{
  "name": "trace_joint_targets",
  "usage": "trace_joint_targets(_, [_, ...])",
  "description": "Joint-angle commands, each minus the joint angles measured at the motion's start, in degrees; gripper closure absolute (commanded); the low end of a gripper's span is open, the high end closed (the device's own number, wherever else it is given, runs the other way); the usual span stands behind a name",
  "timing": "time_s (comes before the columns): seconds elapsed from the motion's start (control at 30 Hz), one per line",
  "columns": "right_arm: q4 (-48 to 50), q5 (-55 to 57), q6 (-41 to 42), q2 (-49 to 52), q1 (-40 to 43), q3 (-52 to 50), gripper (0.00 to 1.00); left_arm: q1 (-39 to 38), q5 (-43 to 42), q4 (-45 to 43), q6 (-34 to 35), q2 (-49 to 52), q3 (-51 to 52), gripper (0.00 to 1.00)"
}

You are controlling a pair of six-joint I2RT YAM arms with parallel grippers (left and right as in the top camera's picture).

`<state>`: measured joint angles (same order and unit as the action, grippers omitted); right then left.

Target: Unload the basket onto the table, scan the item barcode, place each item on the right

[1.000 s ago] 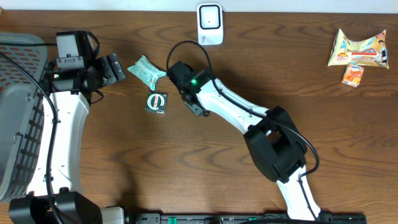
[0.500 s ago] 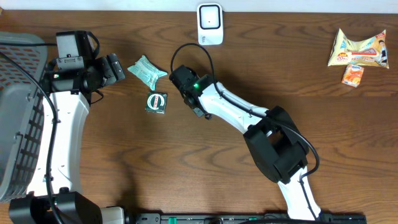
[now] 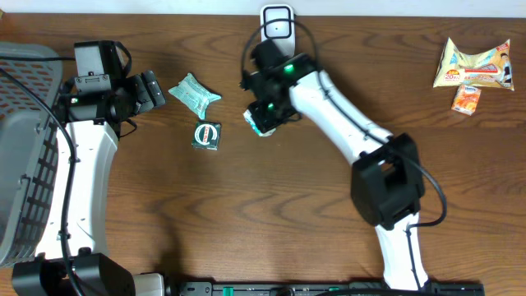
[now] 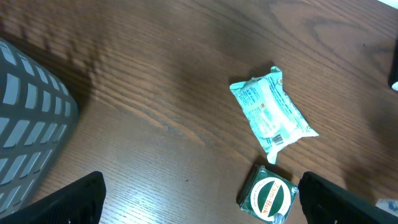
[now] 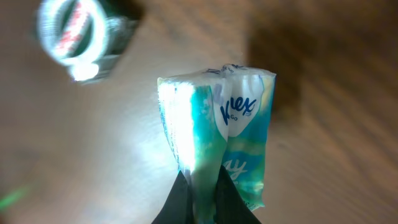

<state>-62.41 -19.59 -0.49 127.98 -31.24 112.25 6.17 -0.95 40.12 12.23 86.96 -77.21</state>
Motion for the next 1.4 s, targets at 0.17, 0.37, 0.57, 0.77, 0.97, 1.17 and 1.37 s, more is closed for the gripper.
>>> trace_joint_targets(0.17, [3.9,-37.8,-3.0,-0.4,10.1,-10.8,0.99,0.2,0.4,0.2,0.5,0.3,0.3,0.03])
trace_joint_targets(0.37, [9.5,-38.3,-0.2,-0.4,16.5,-20.0,0.99,0.2,0.4,0.2,0.5,0.3,0.3,0.02])
trace_joint_targets(0.57, [6.3,-25.8,-0.2,-0.5,21.8,-21.0,0.91,0.2,0.3,0.2,0.5,0.3,0.3,0.02])
trace_joint_targets(0.77, [1.2,-15.8,0.8,-1.3,25.7,-17.0,0.51,0.2,0.4,0.2,0.5,0.3,0.3,0.02])
trace_joint_targets(0.97, [-4.9,-7.7,2.3,-1.3,26.8,-9.9,0.51,0.2,0.4,0.2,0.5,0.3,0.3,0.02])
trace_joint_targets(1.17, [-5.8,-7.0,0.6,-1.3,24.9,-7.4,0.51,0.2,0.4,0.2,0.5,0.3,0.3,0.02])
trace_joint_targets(1.37, [-5.6,-1.9,0.7,-1.3,24.1,-7.9,0.32,0.2,0.4,0.2,0.5,0.3,0.3,0.03])
